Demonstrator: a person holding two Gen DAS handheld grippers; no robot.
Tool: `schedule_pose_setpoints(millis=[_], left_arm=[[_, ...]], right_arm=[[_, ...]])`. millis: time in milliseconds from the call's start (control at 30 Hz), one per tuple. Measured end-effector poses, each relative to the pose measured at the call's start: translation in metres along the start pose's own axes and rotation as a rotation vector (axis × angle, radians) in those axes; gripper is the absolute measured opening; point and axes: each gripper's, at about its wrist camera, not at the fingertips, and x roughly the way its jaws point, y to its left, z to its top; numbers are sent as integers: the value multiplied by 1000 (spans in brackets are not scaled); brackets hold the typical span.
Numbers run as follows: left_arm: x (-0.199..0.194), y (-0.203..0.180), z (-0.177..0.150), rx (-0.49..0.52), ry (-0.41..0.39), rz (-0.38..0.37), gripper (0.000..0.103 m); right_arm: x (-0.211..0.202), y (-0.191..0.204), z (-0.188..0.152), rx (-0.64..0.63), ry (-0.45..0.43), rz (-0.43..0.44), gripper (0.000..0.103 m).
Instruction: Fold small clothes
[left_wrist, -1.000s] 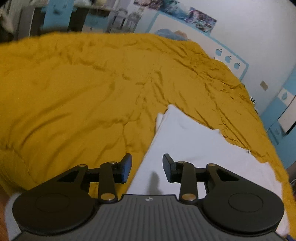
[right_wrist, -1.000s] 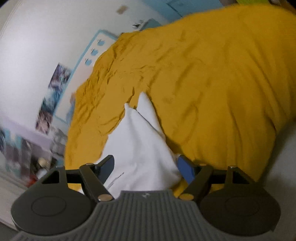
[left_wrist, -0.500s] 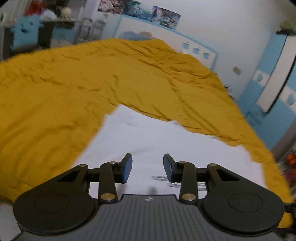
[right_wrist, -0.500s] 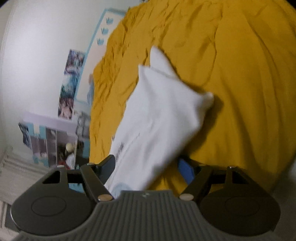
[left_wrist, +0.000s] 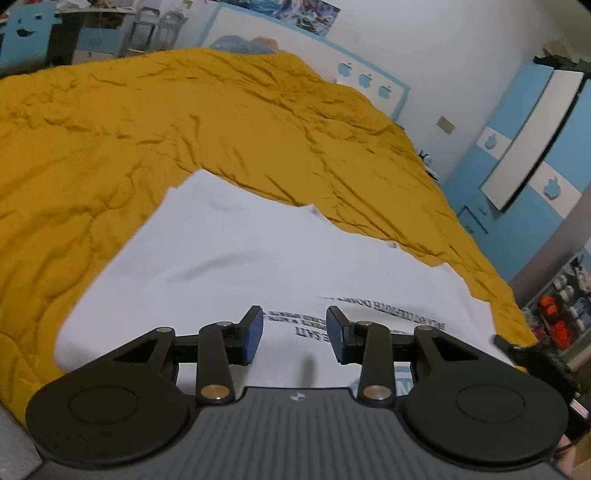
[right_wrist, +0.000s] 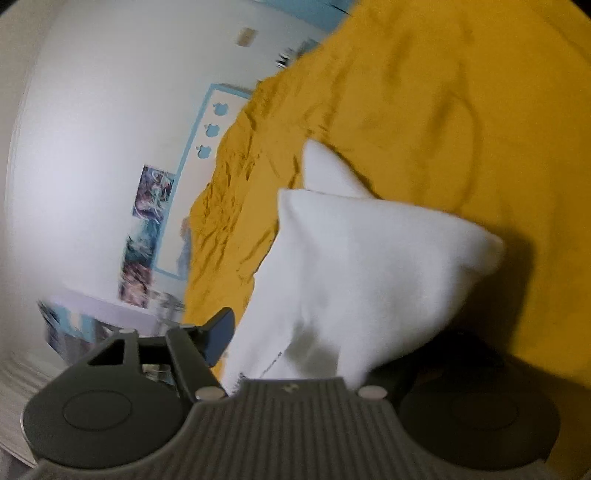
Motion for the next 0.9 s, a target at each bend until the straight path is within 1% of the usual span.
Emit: schedule_pose_setpoints(millis=[33,67,100,133,167,233,267,300,333,367,400,433,533,633,667,733,833,867,900], left_arm=[[2,-3,0,13,5,23,42],[4,-8,0,38,12,55,39],[7,-13,-1,71,16,68,29],[8,-18,-1,99,15,46,29],[9,-21,-2,107,15,21,29],[11,-26,-5,103,22,-17,28],[12,-29,-7,105,29,-26,28],[14,-31,-10,111,38,-30,28],[16,-34,-14,120,48,-32,28],[16,-35,-16,126,56,-33,28],[16,-36,-19,131,63,-34,28],[15,-35,-21,134,68,-35,28],[10,-32,-27,141,75,-43,28],[8,-25,-27,132,81,-39,28],[9,-24,-26,123,83,-37,28],[7,-18,-23,93,81,-31,28],[0,-7,-18,58,61,-19,28],[-3,-3,-17,51,51,-8,28],[-5,0,-17,50,42,16,29]], right_arm=[[1,9,-1,-74,-3,-28,55],[3,16,-3,-134,-3,-49,55],[5,21,-5,-164,-2,-58,56],[10,23,-6,-162,-1,-62,63],[10,20,-4,-135,-6,-42,67],[9,13,-1,-40,-32,49,68],[10,11,1,-24,-35,63,68],[12,13,2,-35,-29,51,68],[16,14,3,-67,-13,16,58],[20,16,3,-93,-2,-44,48],[27,16,4,-103,1,-115,34],[27,13,2,-87,-6,-149,30],[17,6,0,-18,-30,-120,17],[3,2,-1,41,-46,-96,10],[2,1,1,50,-49,-81,9],[2,7,2,24,-52,-62,7],[0,22,6,-26,-58,-64,7],[-2,26,6,-32,-60,-70,7],[-2,34,7,-58,-63,-94,6]])
